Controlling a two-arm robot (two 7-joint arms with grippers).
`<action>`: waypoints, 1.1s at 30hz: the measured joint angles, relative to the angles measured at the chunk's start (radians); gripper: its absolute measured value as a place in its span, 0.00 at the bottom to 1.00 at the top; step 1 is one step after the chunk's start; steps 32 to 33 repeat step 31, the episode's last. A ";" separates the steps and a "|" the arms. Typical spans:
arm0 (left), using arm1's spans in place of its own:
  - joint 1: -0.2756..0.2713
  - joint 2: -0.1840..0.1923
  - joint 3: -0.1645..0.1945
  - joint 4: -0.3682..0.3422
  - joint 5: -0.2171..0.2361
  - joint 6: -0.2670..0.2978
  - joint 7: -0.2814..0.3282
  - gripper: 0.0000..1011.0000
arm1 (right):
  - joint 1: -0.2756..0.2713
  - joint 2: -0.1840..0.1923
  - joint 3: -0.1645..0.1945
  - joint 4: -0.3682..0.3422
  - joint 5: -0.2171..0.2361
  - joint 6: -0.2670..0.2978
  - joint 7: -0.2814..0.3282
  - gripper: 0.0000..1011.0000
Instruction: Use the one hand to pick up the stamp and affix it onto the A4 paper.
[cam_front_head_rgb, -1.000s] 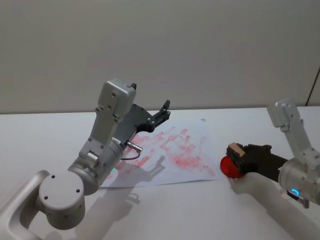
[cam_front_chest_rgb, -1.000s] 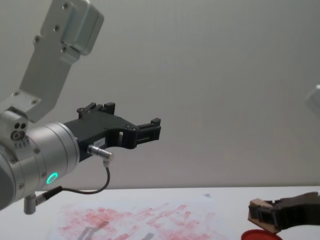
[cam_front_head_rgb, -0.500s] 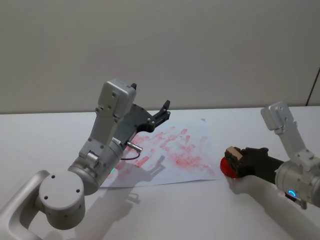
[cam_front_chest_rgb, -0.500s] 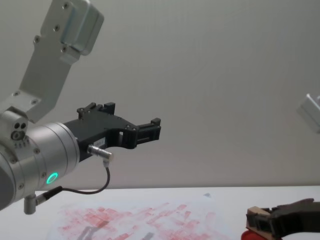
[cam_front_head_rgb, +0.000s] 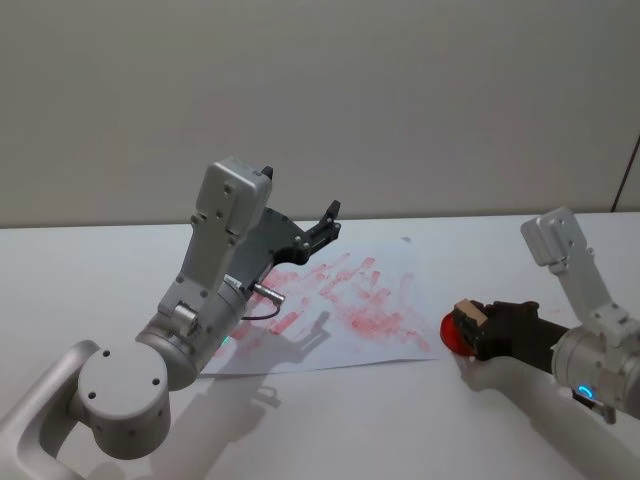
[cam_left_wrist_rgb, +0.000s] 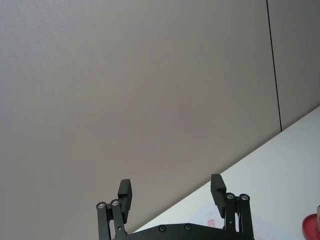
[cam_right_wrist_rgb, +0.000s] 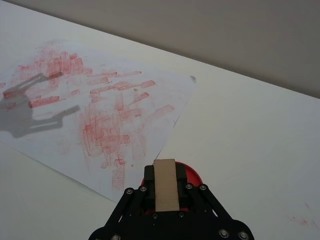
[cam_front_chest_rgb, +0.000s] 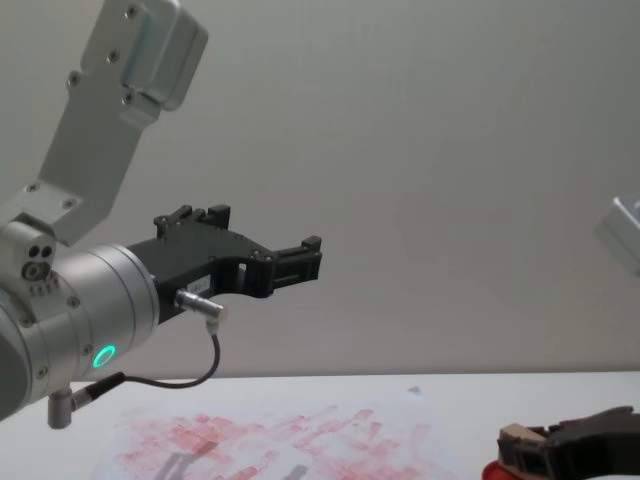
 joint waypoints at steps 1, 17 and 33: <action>0.000 0.000 0.000 0.000 0.000 0.000 0.000 0.99 | 0.000 0.000 0.000 0.000 0.000 0.000 0.000 0.24; 0.000 0.000 0.000 0.000 0.000 0.000 0.000 0.99 | -0.002 0.002 -0.001 -0.001 -0.001 0.007 -0.001 0.74; 0.000 0.000 0.000 0.000 0.000 0.000 0.000 0.99 | -0.002 0.002 -0.001 -0.001 -0.001 0.008 -0.001 0.99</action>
